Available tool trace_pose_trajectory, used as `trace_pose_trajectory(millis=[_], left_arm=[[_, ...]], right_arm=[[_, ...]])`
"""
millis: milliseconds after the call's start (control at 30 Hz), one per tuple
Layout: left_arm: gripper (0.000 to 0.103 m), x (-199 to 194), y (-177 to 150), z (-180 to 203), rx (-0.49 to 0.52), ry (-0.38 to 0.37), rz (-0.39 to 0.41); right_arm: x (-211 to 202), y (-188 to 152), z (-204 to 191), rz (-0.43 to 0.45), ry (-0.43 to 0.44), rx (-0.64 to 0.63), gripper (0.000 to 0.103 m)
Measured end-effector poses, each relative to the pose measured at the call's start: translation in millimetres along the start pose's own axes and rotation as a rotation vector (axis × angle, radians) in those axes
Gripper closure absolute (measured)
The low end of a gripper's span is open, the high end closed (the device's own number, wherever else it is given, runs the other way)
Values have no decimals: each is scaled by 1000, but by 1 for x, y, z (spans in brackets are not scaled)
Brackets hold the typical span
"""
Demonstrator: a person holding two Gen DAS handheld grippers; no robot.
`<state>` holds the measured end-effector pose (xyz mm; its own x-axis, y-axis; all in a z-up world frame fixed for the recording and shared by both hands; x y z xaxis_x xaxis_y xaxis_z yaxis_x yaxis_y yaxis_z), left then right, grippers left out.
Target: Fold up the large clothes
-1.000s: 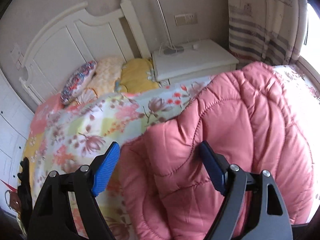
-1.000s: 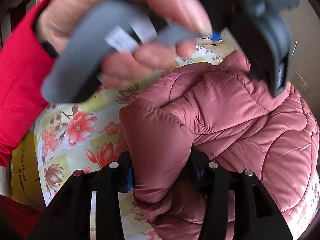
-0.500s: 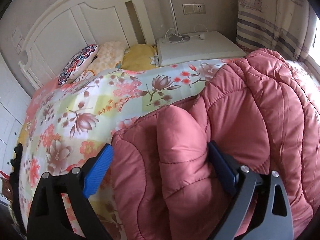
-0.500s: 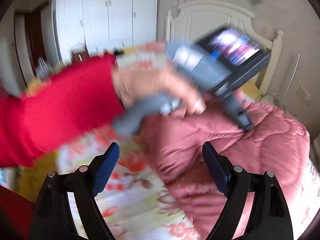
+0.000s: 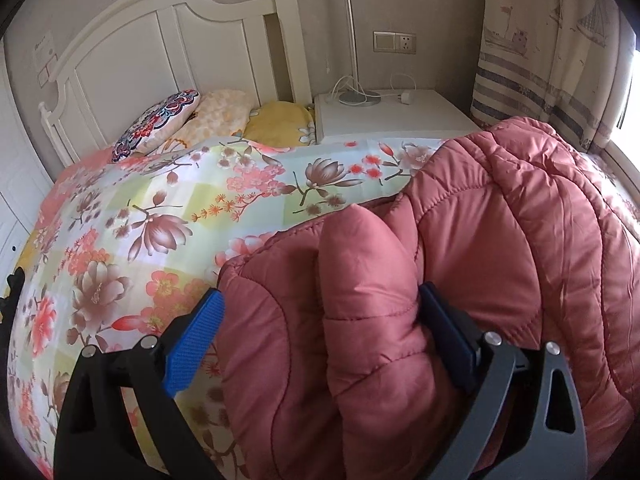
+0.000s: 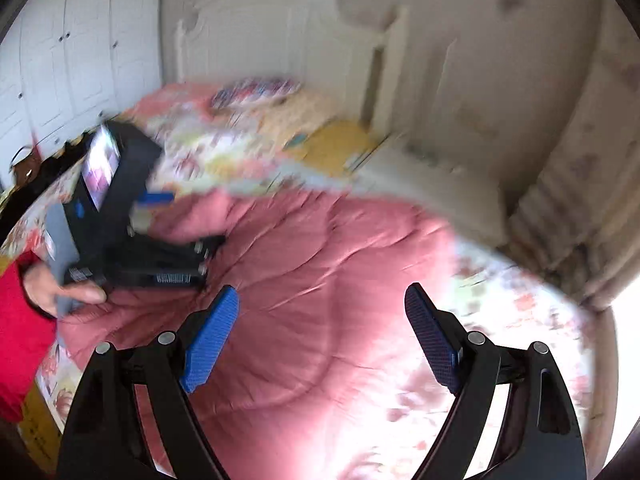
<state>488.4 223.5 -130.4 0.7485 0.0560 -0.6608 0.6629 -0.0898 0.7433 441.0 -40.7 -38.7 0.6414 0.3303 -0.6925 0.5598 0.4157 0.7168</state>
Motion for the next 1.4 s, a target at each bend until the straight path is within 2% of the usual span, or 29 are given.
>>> trace_pose_trajectory(millis=[33,67,133,200,333,400,500,733,833,900,1000,1100,1167,1233,1333,1400], left_arm=[[6,0,0,-1,4,13,1],[6,0,0,-1,13,29,5],[6,-1,0,-2,36,48,11],[7,-11,3,-9,15,59,5],[7,-69,14,-26,-33,162,42],[7,-103,9,-28,-4,233,72],[7,-125,-4,-22,47,309,73],[7,-127,-24,7,168,352,57],[6,-90,-45,2,226,418,-34],[5,-73,-55,-8,171,372,-55],[5,-70,-60,-20,134,377,-63],[5,-65,-64,-28,102,365,-71],[5,-64,-65,-31,76,349,-66],[5,-65,-65,-29,78,359,-52],[5,-66,-62,-22,101,375,-41],[5,-67,-61,-19,111,387,-29]], right_arm=[[17,-13,-8,-49,13,-13,14],[39,-26,-18,-73,-28,-69,10],[47,-33,-31,-63,-55,-103,10],[47,-30,-35,-89,-72,-118,10],[45,-33,-35,-115,-67,-112,9],[47,-35,-36,-118,-65,-104,9],[52,-32,-36,-123,-69,-93,9],[54,-32,-36,-136,-88,-74,7],[54,-32,-35,-133,-81,-67,7],[53,-33,-35,-127,-63,-68,6],[46,-34,-33,-99,-26,-73,6],[14,-32,-30,-43,-59,-69,6],[-13,-31,-47,35,-23,-131,6],[-13,-42,-63,31,-26,-214,6],[5,-65,-70,2,-106,-319,6],[0,-75,-63,8,-93,-317,5]])
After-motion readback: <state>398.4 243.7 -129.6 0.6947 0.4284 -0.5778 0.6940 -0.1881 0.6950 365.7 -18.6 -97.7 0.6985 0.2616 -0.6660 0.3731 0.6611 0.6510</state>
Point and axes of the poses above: each gripper's, at about its wrist camera, not at the fingertips, and x roughly the way its jaws point, z to its right, y to its top, the point moved 7 cm from there along x, roughly the way its jaws point, and after that the axes turned 6 degrees about z, right-handed, at the moved point
